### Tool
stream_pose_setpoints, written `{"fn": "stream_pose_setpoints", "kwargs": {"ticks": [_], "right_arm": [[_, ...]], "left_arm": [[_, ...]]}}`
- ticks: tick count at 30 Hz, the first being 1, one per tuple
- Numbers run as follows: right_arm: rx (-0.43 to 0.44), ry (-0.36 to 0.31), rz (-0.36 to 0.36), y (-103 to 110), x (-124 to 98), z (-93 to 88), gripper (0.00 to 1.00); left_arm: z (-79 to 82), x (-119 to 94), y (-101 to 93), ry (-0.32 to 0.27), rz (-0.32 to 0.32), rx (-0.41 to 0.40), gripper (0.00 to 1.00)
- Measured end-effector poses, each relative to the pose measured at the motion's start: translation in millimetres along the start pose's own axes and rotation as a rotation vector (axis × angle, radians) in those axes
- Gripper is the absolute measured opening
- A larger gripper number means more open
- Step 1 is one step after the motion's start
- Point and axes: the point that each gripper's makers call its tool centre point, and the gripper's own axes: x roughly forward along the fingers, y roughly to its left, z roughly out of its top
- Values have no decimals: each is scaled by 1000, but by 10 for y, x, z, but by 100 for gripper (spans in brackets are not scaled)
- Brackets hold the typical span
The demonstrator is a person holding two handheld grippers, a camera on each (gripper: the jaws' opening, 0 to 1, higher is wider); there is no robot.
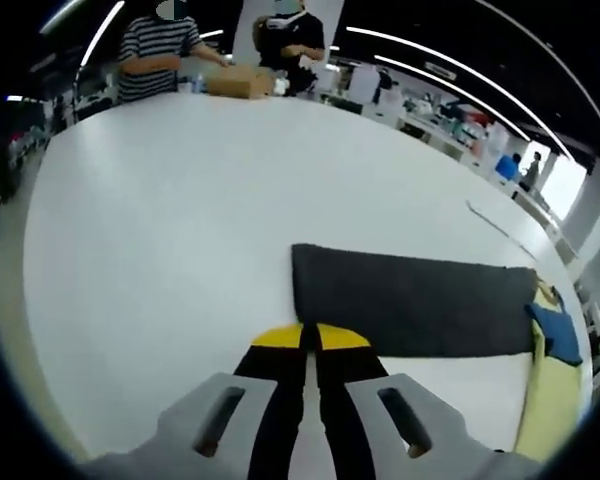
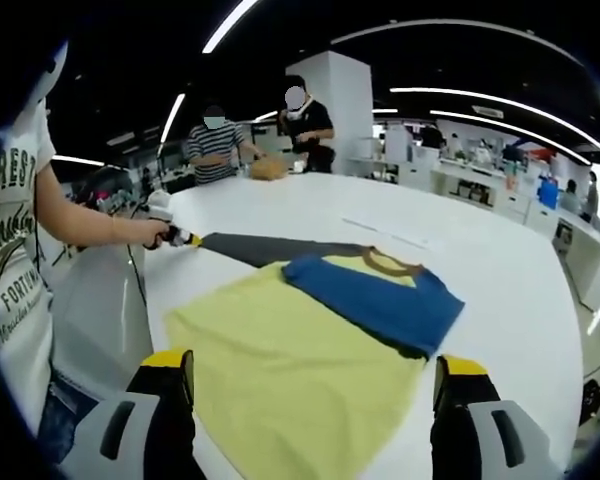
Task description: Fold the garment on the visible template until the final outline fits inside the template.
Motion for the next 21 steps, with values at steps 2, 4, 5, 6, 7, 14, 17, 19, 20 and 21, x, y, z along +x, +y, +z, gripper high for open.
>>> {"fn": "stream_pose_setpoints", "kwargs": {"ticks": [2, 4, 5, 6, 7, 14, 17, 19, 20, 21], "right_arm": [[2, -5, 1, -1, -7, 14, 99], [4, -7, 2, 0, -9, 13, 99], [5, -5, 3, 0, -9, 8, 99], [4, -4, 3, 3, -8, 5, 99], [4, -3, 3, 2, -8, 1, 99], [8, -9, 6, 17, -22, 8, 99], [9, -13, 5, 16, -22, 13, 99], [11, -15, 5, 25, -16, 11, 99], [11, -15, 5, 29, -13, 9, 99], [11, -17, 7, 36, -9, 9, 99]], "left_arm": [[44, -18, -6, -11, -7, 3, 0], [89, -34, -18, -19, -11, 9, 0], [108, -40, -26, -21, -13, 10, 0], [130, -48, -37, -24, -17, 10, 0], [164, -62, -57, -30, -21, 14, 0], [326, -104, -136, -65, -42, 31, 0], [355, -115, -184, -70, -52, 34, 0], [369, -122, -213, -72, -59, 35, 0], [376, -126, -228, -74, -62, 36, 0], [381, -129, -247, -75, -66, 40, 0]]}}
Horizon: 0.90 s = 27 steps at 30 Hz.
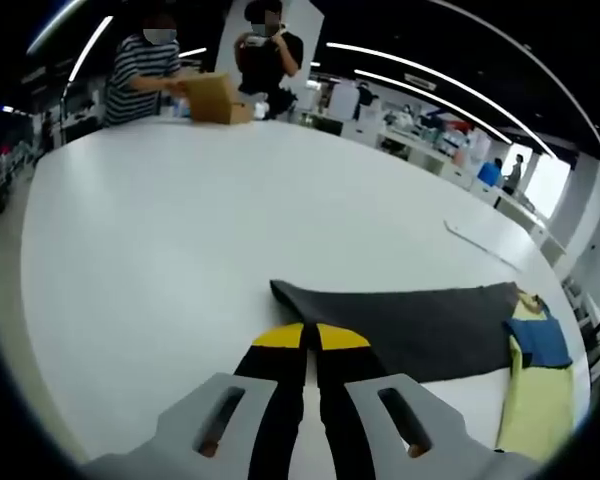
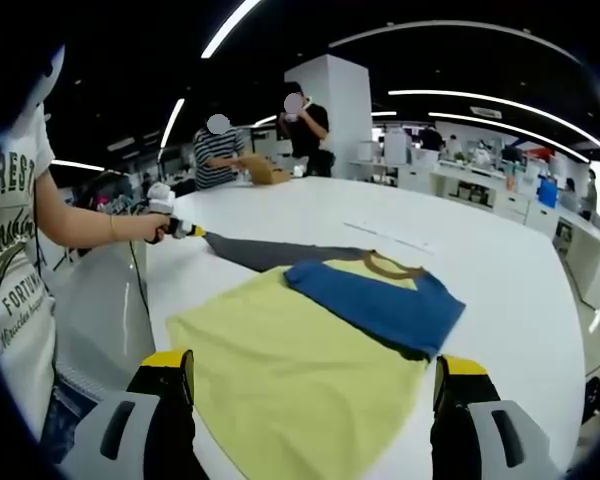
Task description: Fold the garment on the visible template until the final outline fits inside the template.
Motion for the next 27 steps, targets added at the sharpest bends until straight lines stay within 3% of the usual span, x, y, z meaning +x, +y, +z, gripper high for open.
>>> {"fn": "stream_pose_setpoints", "kwargs": {"ticks": [11, 27], "right_arm": [[5, -3, 17, 53, 39, -9, 99], [16, -4, 37, 143, 78, -19, 99]], "left_arm": [[119, -27, -260, -21, -44, 41, 0], [246, -46, -805, -39, -151, 91, 0]]}}
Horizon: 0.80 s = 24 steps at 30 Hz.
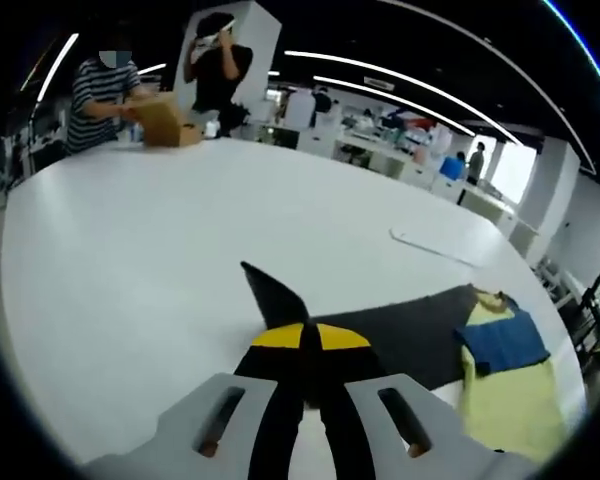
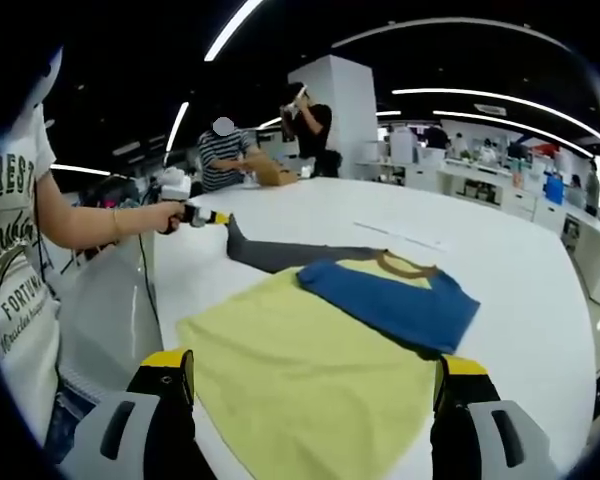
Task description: Fold the garment on the visible template until the final outline fits inside the template.
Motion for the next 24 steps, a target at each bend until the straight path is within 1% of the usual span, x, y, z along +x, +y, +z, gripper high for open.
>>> {"fn": "stream_pose_setpoints", "kwargs": {"ticks": [5, 9, 15, 24], "right_arm": [[-2, -1, 9, 40, 3, -9, 99], [-1, 1, 9, 50, 4, -20, 99], [-3, 0, 11, 65, -1, -23, 99], [-6, 5, 21, 91, 16, -40, 99]], "left_arm": [[43, 4, -163, -6, -44, 17, 0], [42, 20, -280, -1, -76, 22, 0], [48, 32, -446, 6, -113, 3, 1], [107, 58, -760, -1, -175, 13, 1]]}}
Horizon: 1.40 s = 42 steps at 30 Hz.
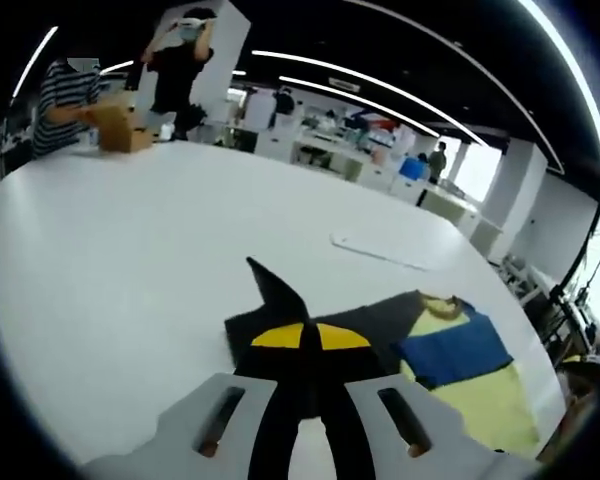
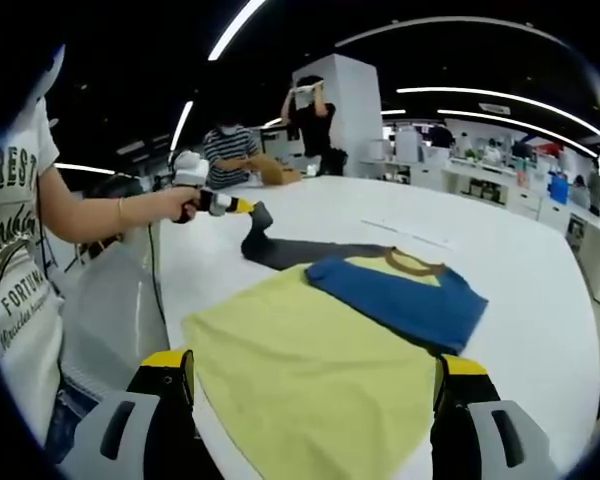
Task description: Fold the garment on the visible template until the final outline fits inside the template.
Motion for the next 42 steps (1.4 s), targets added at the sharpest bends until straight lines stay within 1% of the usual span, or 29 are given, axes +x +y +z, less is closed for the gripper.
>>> {"fn": "stream_pose_setpoints", "kwargs": {"ticks": [8, 14, 30, 42], "right_arm": [[-1, 3, 7, 14, 10, -5, 99], [-2, 7, 11, 21, 4, -17, 99], [1, 12, 14, 33, 2, -48, 99], [8, 16, 17, 37, 3, -99, 99]], "left_arm": [[44, 102, -262, -8, -55, -1, 1], [55, 185, -409, -4, -87, 6, 0], [31, 319, -882, 12, -173, 32, 0], [4, 407, -1308, 20, -245, 44, 0]]}}
